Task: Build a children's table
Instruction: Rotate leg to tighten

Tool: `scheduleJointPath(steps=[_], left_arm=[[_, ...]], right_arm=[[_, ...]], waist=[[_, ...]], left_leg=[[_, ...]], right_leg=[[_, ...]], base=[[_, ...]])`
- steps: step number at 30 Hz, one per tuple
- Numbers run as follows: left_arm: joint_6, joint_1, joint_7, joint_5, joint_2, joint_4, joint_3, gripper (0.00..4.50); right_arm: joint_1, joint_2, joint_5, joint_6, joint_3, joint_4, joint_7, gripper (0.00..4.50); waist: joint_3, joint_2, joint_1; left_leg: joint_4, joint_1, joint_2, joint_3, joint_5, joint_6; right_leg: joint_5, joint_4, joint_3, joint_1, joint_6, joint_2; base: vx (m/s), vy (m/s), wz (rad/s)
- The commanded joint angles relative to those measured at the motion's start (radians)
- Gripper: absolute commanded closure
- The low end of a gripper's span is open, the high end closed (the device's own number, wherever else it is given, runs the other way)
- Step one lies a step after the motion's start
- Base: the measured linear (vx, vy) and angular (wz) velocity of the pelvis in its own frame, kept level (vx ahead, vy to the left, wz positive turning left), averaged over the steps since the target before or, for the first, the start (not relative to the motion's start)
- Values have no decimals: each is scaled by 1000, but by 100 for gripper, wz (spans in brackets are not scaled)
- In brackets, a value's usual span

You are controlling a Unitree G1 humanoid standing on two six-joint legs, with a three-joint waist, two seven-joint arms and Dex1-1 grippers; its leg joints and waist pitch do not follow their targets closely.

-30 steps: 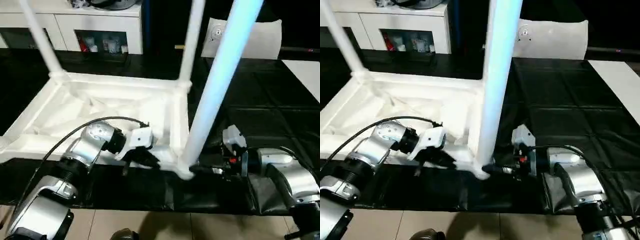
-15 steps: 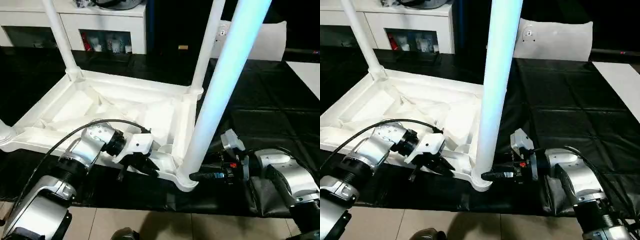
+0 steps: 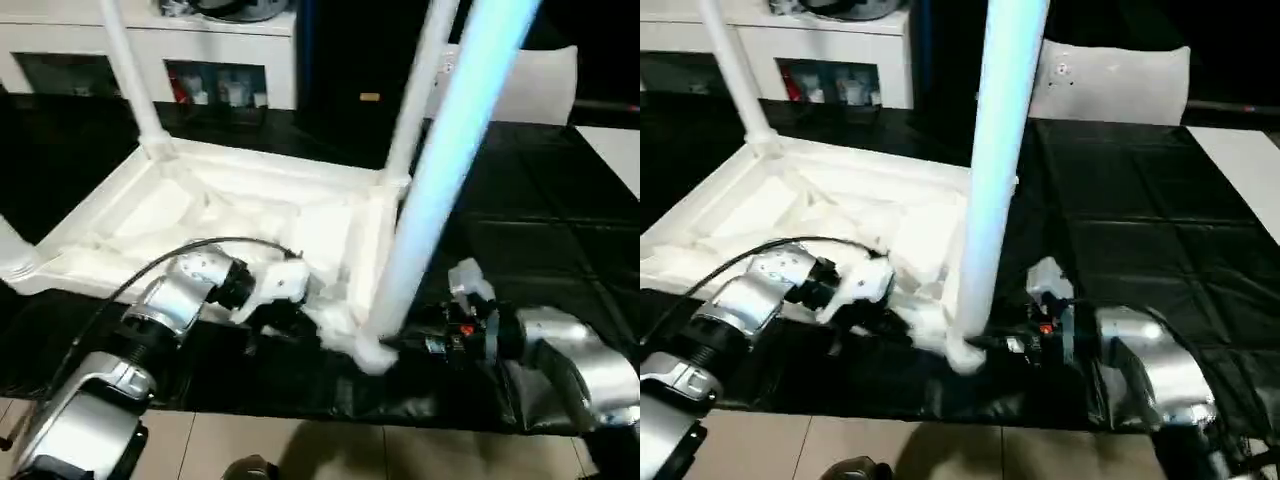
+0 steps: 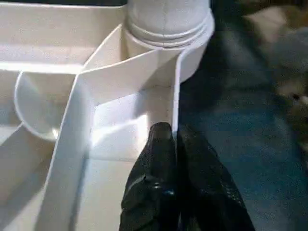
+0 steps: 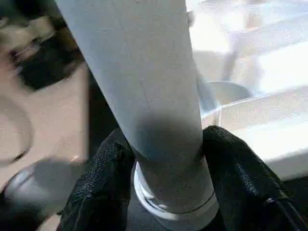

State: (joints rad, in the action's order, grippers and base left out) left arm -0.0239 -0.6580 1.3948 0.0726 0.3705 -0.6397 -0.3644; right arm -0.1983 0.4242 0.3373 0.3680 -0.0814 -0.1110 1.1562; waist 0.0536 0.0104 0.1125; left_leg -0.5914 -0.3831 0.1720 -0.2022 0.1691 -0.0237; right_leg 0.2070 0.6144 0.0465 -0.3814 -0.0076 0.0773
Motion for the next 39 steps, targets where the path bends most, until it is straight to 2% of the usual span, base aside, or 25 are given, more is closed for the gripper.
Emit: scheduleJointPath(steps=[1,2,3,4,5,6,7,8,10,11,13,14,16,18,21,23,24,25,26,27,29,32,34,35,39], left_arm=[[72,-7,-157,-4,-77,8,16,450],[108,-9,-200,-3,-97,9,24,450],[108,-9,-200,-3,-97,9,24,450],[163,-17,-273,-1,-135,5,38,450],[189,-23,-308,1,-156,1,44,450],[191,-23,-312,2,-158,1,45,450],[236,-33,-385,6,-198,-3,60,450],[261,-38,-422,11,-220,-3,69,450],[283,-45,-459,18,-240,-5,77,450],[300,-50,-495,22,-258,-6,85,450],[325,-58,-556,34,-287,-6,96,450],[336,-59,-579,43,-301,3,95,450],[337,-56,-582,48,-304,11,92,450],[333,-55,-579,50,-302,13,89,450],[327,-42,-553,67,-268,41,68,450],[329,-35,-536,67,-247,57,66,450],[328,-31,-527,71,-236,62,65,450],[305,-23,-493,72,-211,66,61,450],[297,-21,-481,70,-203,66,60,450],[272,-17,-455,70,-188,61,54,450],[245,-13,-428,71,-171,54,47,450],[155,-13,-316,64,-110,22,24,450],[111,-17,-273,63,-88,17,10,450],[91,-17,-242,56,-77,21,5,450],[25,-24,-150,48,-41,16,-19,450]], right_arm=[[-5,-91,-15,18,-55,28,-107,255],[-18,-132,-41,29,-48,7,-191,255],[-18,-132,-41,29,-48,7,-191,255],[-46,-198,-71,52,-42,-26,-312,255],[-63,-226,-90,58,-47,-45,-357,256],[-65,-229,-92,59,-48,-47,-361,256],[-98,-283,-116,80,-49,-77,-446,257],[-117,-315,-126,97,-42,-95,-502,257],[-137,-346,-137,114,-35,-113,-558,258],[-153,-372,-148,128,-29,-126,-604,258],[-178,-412,-174,139,-24,-143,-676,258],[-180,-414,-200,110,-39,-145,-681,258],[-167,-417,-174,103,-21,-128,-670,258],[-162,-418,-163,103,-10,-120,-668,189],[-130,-383,-156,78,2,-83,-641,179],[-104,-356,-147,70,15,-52,-623,145],[-92,-342,-146,62,21,-39,-608,145],[-66,-300,-144,38,25,-14,-562,136],[-59,-287,-145,31,27,-8,-550,136],[-49,-262,-140,14,33,-1,-519,111],[-40,-238,-134,-5,41,5,-487,93],[-29,-133,-108,-25,54,18,-354,68],[-27,-97,-96,-33,53,23,-301,49],[-27,-79,-86,-33,52,25,-272,49],[-24,-14,-63,-42,40,30,-153,49]], waist=[[-54,-9,-13],[-52,-8,-22],[-51,-8,-28],[-52,-5,-37],[-50,-2,-51],[-50,-6,-60],[-51,-2,-64],[-47,-5,-75],[-49,-7,-81],[-47,-3,-83],[-51,-5,-84],[-51,-5,-82],[-51,-5,-79],[-52,-5,-78],[-53,-2,-74],[-54,-3,-71],[-55,-6,-70],[-58,-3,-66],[-60,-5,-63],[-61,-6,-61],[-64,-9,-60],[-67,-9,-59],[-66,-4,-58],[-64,-6,-57],[-63,-3,-44]], left_leg=[[82,32,68,39,319,-24],[84,33,68,41,333,-37],[86,32,67,43,343,-42],[87,31,65,47,356,-46],[89,27,63,49,373,-57],[90,27,61,50,386,-60],[87,31,60,51,394,-59],[85,32,58,50,408,-58],[82,33,55,51,407,-49],[84,32,56,50,403,-46],[84,33,56,49,395,-44],[83,35,56,47,388,-40],[83,35,56,44,379,-30],[84,31,56,43,364,-23],[86,31,58,41,347,-16],[86,30,59,39,331,-8],[85,30,59,38,322,-5],[83,28,59,37,299,3],[80,25,58,35,271,16],[79,24,58,35,254,22],[75,17,56,34,203,46],[68,14,55,33,177,66],[68,18,59,32,174,73],[68,17,60,31,180,75],[70,25,66,31,201,64]], right_leg=[[384,-96,-44,17,-183,89],[402,-96,-45,15,-177,88],[413,-97,-43,13,-176,87],[429,-99,-42,17,-168,88],[434,-96,-40,15,-171,86],[450,-100,-39,15,-165,84],[469,-104,-39,15,-154,87],[485,-108,-41,8,-157,84],[509,-113,-41,10,-145,86],[498,-115,-42,7,-141,82],[473,-114,-43,8,-142,81],[451,-113,-44,7,-146,80],[423,-114,-47,8,-147,79],[395,-111,-48,12,-151,77],[333,-105,-49,15,-162,76],[307,-104,-50,17,-170,76],[296,-104,-51,19,-171,76],[261,-100,-51,21,-177,76],[222,-97,-51,27,-180,75],[197,-94,-51,28,-184,76],[130,-87,-47,36,-200,76],[101,-84,-44,41,-216,75],[85,-82,-44,34,-229,74],[94,-82,-43,34,-232,73],[123,-82,-43,30,-240,73]], base=[[0,0,0],[0,0,0],[0,0,0],[0,0,0],[0,0,0],[0,0,0],[0,0,0],[0,0,0],[0,0,0],[0,0,0],[0,0,0],[0,0,0],[0,0,0],[0,0,0],[0,0,0],[0,0,0],[0,0,0],[0,0,0],[0,0,0],[0,0,0],[0,0,0],[0,0,0],[0,0,0],[0,0,0],[0,0,0]])
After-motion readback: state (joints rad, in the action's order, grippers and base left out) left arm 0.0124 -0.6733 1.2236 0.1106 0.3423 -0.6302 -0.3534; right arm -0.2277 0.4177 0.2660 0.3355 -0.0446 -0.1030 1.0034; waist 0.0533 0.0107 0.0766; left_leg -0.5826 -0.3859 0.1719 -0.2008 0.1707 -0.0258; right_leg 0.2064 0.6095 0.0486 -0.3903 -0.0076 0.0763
